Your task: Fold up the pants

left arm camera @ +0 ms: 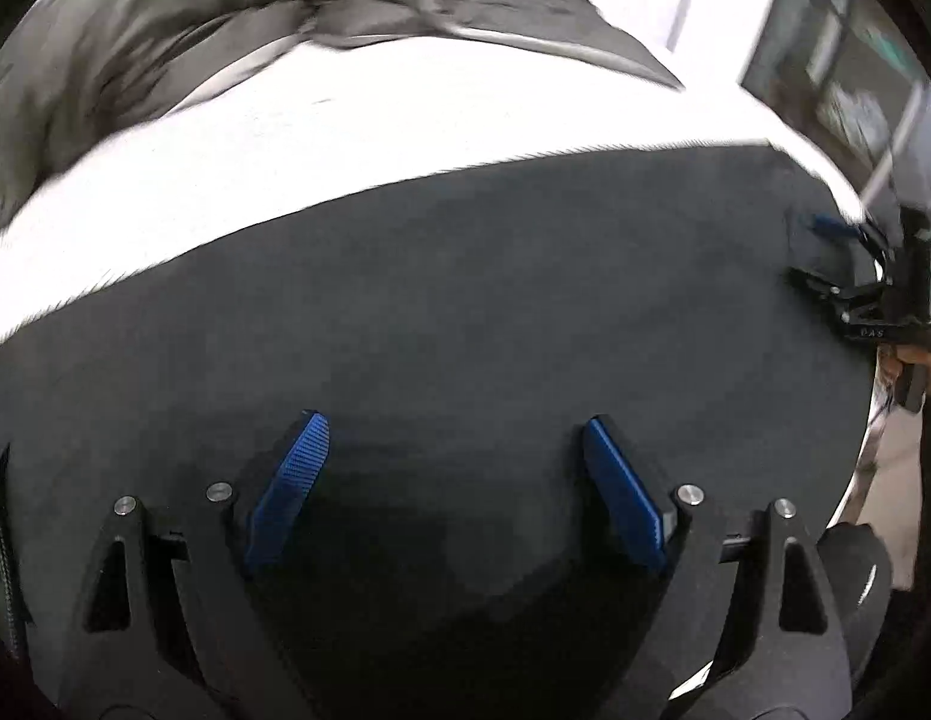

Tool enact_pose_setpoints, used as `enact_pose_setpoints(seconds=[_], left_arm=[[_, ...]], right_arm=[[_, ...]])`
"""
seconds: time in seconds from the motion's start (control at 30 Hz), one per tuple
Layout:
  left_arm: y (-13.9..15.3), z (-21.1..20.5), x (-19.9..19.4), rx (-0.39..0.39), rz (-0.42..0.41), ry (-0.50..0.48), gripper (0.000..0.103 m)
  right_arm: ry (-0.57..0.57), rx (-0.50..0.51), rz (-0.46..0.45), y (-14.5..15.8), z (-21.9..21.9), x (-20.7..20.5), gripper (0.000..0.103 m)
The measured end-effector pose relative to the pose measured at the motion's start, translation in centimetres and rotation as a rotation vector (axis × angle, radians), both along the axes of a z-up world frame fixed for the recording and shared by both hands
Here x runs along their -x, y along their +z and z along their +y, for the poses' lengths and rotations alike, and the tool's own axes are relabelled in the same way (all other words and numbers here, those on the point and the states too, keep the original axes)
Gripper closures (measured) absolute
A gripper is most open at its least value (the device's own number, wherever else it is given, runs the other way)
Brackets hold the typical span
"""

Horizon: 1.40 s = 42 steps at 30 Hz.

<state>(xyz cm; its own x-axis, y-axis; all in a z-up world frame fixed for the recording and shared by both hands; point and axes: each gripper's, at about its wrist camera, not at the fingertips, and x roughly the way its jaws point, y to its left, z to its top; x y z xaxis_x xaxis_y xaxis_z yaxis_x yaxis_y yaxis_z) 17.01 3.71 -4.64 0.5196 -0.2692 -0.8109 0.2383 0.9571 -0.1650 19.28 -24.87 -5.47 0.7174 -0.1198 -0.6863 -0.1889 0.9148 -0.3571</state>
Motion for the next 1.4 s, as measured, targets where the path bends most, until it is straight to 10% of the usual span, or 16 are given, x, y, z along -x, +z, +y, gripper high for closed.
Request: enact_pose_setpoints(seconds=[0.17,0.27,0.57,0.7,0.87,0.97,1.13,1.4], left_arm=[[-0.1,5.3,-0.3,-0.084,0.001,0.164,0.017],[0.9,5.7,-0.4,-0.078,0.003,0.211,0.017],[1.5,-5.4,-7.9,-0.102,0.021,-0.034,0.016],[-0.1,-5.5,-10.2,-0.118,0.076,-0.061,0.014],[0.1,0.0,-10.4,-0.163,0.058,0.078,0.011],[0.3,2.7,-10.1,-0.139,0.076,0.16,0.011],[2.8,2.5,-5.7,-0.053,0.029,0.175,0.012],[4.0,-1.4,6.6,-0.043,-0.063,0.102,0.011]], right_arm=[[-0.303,-0.06,-0.05,1.0,-10.5,-0.4,0.009],[-0.33,-0.028,-0.11,3.1,-9.2,0.2,0.009],[0.113,-0.226,0.028,4.5,7.8,-7.0,0.009],[0.091,-0.098,0.113,1.2,9.9,-11.2,0.012],[-0.2,0.034,0.041,1.7,-1.3,-12.1,0.012],[-0.283,-0.208,0.107,2.5,-8.7,-12.3,0.014],[-0.188,-0.218,0.005,5.6,-8.9,-7.0,0.015],[-0.365,-0.679,-0.17,5.4,-17.8,9.1,0.014]])
